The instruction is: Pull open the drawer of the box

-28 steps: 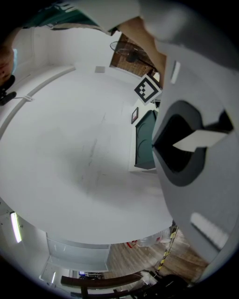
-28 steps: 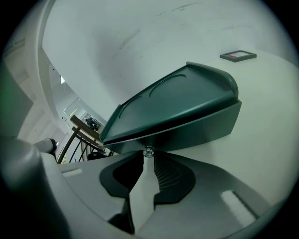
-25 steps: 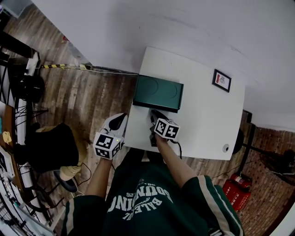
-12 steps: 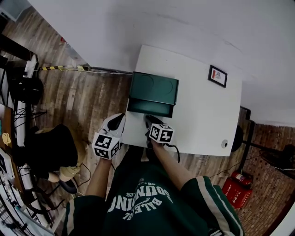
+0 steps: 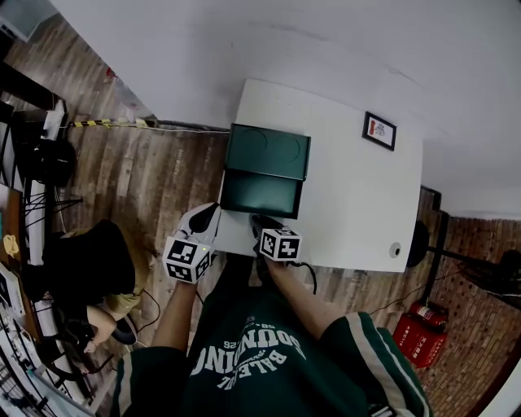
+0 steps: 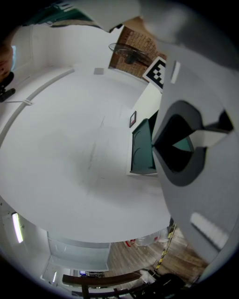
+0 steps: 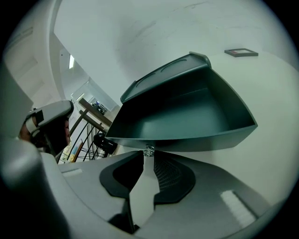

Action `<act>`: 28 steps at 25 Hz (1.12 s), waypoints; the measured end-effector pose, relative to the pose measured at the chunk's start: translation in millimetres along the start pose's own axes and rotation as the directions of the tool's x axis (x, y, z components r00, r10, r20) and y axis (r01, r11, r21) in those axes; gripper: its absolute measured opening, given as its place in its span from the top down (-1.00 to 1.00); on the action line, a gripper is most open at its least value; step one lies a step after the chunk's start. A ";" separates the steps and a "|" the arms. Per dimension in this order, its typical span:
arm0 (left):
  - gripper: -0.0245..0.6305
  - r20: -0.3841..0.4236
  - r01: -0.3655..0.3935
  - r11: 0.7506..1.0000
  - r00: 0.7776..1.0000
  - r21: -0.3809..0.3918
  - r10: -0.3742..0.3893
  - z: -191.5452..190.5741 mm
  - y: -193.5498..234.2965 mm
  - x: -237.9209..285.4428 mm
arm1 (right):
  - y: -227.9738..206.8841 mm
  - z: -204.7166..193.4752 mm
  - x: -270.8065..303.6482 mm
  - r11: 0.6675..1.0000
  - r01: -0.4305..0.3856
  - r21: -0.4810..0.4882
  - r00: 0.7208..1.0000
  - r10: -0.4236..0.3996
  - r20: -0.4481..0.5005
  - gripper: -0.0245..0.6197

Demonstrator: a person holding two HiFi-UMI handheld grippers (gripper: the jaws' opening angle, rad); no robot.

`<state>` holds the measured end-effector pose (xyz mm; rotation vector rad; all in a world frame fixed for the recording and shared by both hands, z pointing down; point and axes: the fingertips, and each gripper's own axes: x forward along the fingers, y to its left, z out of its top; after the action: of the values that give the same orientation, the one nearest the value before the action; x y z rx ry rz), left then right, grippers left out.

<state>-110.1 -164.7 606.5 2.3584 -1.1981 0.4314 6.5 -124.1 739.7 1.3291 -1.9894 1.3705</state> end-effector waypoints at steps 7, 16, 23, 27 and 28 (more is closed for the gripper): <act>0.76 -0.001 0.007 1.000 1.000 -0.001 -0.007 -5.1 -9.5 -5.1 | 6.9 -12.5 -5.3 0.999 -0.034 -0.004 0.999 0.034 -0.012 0.70; 0.76 0.023 0.028 0.999 0.999 0.027 -0.029 9.6 -26.1 4.4 | 10.1 -13.4 -49.5 0.980 -0.055 -0.190 0.998 0.062 0.031 0.69; 0.77 0.070 0.058 0.995 0.996 0.081 -0.063 43.7 -46.6 22.4 | -18.5 70.5 -116.2 0.939 0.092 -0.330 0.960 0.005 0.281 0.89; 0.76 0.098 0.071 0.991 0.992 0.114 -0.082 66.8 -58.1 30.3 | -31.8 117.1 -151.7 0.926 0.163 -0.341 0.920 -0.018 0.392 0.90; 0.76 0.106 0.073 0.990 0.991 0.124 -0.086 73.7 -60.9 32.6 | -33.2 128.1 -160.5 0.922 0.175 -0.345 0.908 -0.016 0.418 0.92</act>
<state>-36.6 -194.1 543.8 2.5533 -1.1509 0.3579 136.4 -160.7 581.5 1.5901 -2.2634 0.6435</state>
